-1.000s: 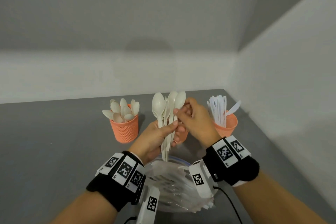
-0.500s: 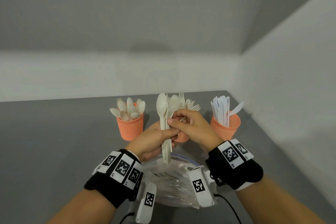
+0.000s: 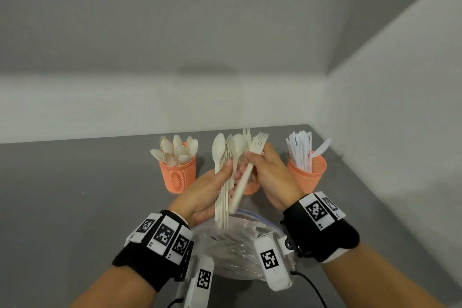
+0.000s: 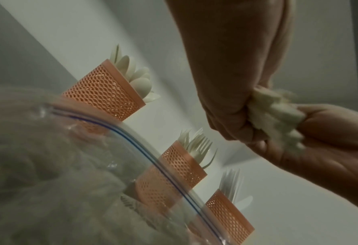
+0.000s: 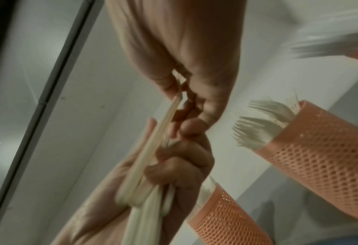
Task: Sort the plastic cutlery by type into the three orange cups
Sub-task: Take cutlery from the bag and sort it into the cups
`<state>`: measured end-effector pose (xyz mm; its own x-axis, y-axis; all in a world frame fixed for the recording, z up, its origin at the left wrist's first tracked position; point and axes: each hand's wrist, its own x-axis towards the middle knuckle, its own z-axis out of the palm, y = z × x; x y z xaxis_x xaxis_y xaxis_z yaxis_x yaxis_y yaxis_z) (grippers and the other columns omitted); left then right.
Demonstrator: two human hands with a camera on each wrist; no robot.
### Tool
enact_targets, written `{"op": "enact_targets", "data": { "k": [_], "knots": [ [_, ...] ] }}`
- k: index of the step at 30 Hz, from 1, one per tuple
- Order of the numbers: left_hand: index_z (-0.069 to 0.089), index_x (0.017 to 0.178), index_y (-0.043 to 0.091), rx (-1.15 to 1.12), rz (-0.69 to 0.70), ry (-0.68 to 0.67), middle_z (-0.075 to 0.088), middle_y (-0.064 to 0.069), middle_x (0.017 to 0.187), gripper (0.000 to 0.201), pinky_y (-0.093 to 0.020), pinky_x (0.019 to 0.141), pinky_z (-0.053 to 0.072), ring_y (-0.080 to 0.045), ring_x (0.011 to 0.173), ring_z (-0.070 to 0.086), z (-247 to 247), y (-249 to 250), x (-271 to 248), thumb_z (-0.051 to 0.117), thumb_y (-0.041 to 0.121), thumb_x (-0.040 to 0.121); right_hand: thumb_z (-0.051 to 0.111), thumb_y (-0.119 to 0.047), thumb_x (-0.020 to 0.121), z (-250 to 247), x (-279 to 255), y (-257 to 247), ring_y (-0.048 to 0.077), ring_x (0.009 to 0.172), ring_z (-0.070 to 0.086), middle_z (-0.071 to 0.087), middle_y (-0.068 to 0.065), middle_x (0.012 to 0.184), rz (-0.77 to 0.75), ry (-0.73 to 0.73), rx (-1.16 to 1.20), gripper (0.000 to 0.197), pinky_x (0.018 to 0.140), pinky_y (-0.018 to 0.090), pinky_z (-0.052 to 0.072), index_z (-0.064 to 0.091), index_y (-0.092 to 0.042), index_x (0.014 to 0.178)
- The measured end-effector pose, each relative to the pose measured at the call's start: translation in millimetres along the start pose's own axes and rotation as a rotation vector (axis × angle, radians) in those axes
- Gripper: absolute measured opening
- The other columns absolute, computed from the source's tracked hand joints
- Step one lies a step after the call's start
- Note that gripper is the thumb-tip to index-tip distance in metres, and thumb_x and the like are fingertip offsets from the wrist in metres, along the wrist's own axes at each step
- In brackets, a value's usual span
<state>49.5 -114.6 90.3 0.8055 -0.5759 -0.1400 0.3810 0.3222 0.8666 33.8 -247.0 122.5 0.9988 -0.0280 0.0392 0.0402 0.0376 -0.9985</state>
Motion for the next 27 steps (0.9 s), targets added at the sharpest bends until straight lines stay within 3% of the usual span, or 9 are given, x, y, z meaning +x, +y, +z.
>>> {"op": "enact_targets", "data": {
  "k": [5, 8, 11, 15, 16, 18, 22, 24, 27],
  "knots": [
    [0.056, 0.112, 0.008, -0.092, -0.011, 0.037, 0.057, -0.006, 0.068, 0.033, -0.023, 0.042, 0.041, -0.012, 0.046, 0.046, 5.3, 3.8, -0.4, 0.036, 0.03, 0.098, 0.038, -0.01, 0.097, -2.0, -2.5, 1.3, 0.006, 0.043, 0.04, 0.053, -0.01, 0.05, 0.0, -0.003, -0.038, 0.02, 0.043, 0.022, 0.03, 0.041, -0.004, 0.117],
    [0.059, 0.098, 0.001, -0.092, -0.047, -0.001, 0.061, -0.008, 0.068, 0.033, -0.024, 0.046, 0.045, -0.012, 0.047, 0.049, 6.3, 5.9, -3.6, 0.035, 0.023, 0.097, 0.045, -0.02, 0.096, 0.6, -6.0, 3.3, 0.013, 0.054, 0.046, 0.051, -0.002, 0.06, 0.01, -0.037, -0.036, 0.024, 0.051, 0.027, 0.032, 0.048, 0.0, 0.108],
    [0.058, 0.112, 0.004, -0.151, -0.056, -0.016, 0.067, -0.007, 0.077, 0.027, -0.024, 0.047, 0.047, -0.012, 0.048, 0.052, 2.4, 5.8, -6.0, 0.04, 0.013, 0.093, 0.039, -0.025, 0.098, -6.9, -2.7, -0.3, 0.002, 0.048, 0.048, 0.052, -0.01, 0.056, -0.01, 0.057, -0.058, 0.026, 0.05, 0.023, 0.038, 0.054, -0.005, 0.104],
    [0.056, 0.116, 0.005, -0.111, -0.058, 0.001, 0.071, -0.007, 0.083, 0.029, -0.024, 0.048, 0.049, -0.011, 0.051, 0.056, -3.0, 5.8, -8.1, 0.046, 0.005, 0.088, 0.038, -0.025, 0.097, -40.4, 22.0, -7.1, 0.005, 0.082, 0.05, 0.053, -0.003, 0.092, -0.182, 0.317, -0.385, 0.03, 0.078, 0.005, 0.038, 0.063, -0.012, 0.105],
    [0.056, 0.114, 0.006, -0.097, -0.053, 0.005, 0.072, -0.008, 0.086, 0.028, -0.024, 0.049, 0.051, -0.012, 0.053, 0.059, -3.1, 6.5, -9.1, 0.045, 0.003, 0.089, 0.038, -0.024, 0.097, -49.2, 28.3, -8.9, 0.009, 0.084, 0.046, 0.05, 0.001, 0.097, -0.221, 0.367, -0.508, 0.03, 0.081, 0.005, 0.037, 0.063, -0.012, 0.109],
    [0.056, 0.111, 0.007, -0.067, -0.044, 0.007, 0.074, -0.008, 0.092, 0.025, -0.025, 0.052, 0.054, -0.015, 0.06, 0.066, -3.8, 8.5, -10.7, 0.042, 0.0, 0.092, 0.041, -0.02, 0.097, -62.8, 40.6, -7.4, 0.015, 0.087, 0.045, 0.046, 0.007, 0.1, -0.278, 0.414, -0.645, 0.028, 0.088, 0.023, 0.04, 0.059, -0.011, 0.116],
    [0.059, 0.109, 0.01, -0.011, -0.03, -0.024, 0.074, -0.004, 0.101, 0.028, -0.031, 0.072, 0.058, -0.019, 0.083, 0.072, -7.7, 9.3, -13.1, 0.05, 0.002, 0.084, 0.045, -0.016, 0.095, -64.6, 60.9, 5.5, 0.027, 0.088, 0.057, 0.057, 0.016, 0.101, -0.365, 0.469, -0.641, 0.022, 0.081, 0.042, 0.049, 0.055, -0.002, 0.109],
    [0.061, 0.107, 0.011, -0.01, -0.026, -0.03, 0.074, -0.002, 0.102, 0.032, -0.032, 0.076, 0.057, -0.018, 0.086, 0.072, -9.3, 10.0, -13.2, 0.053, 0.004, 0.076, 0.044, -0.013, 0.094, -58.2, 66.8, 16.6, 0.028, 0.08, 0.057, 0.058, 0.015, 0.092, -0.351, 0.443, -0.676, 0.02, 0.072, 0.039, 0.047, 0.055, 0.002, 0.102],
    [0.061, 0.105, 0.01, -0.043, -0.025, -0.035, 0.074, -0.002, 0.1, 0.033, -0.031, 0.074, 0.057, -0.016, 0.081, 0.072, -11.4, 11.4, -12.6, 0.054, 0.004, 0.074, 0.044, -0.007, 0.092, -54.0, 70.6, 36.6, 0.02, 0.069, 0.051, 0.055, 0.006, 0.076, -0.143, 0.244, -0.836, 0.017, 0.066, 0.03, 0.039, 0.059, -0.004, 0.083]
  ]
}}
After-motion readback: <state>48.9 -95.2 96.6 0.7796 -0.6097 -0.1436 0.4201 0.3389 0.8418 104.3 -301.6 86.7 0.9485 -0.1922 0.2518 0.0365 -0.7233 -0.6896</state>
